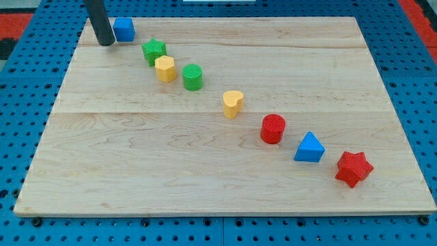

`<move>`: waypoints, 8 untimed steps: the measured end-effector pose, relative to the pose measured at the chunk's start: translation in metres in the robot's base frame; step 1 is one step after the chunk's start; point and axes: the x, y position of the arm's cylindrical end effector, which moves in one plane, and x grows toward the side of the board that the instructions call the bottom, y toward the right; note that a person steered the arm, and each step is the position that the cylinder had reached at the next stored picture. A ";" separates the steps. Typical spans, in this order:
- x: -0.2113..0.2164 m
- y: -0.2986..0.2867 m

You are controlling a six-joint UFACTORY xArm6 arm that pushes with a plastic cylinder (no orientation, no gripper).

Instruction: Push the green star towards the center

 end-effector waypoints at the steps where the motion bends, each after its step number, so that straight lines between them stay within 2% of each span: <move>1: 0.000 0.000; 3: 0.017 0.000; 4: 0.047 0.044; 5: 0.042 0.072; 8: -0.001 0.074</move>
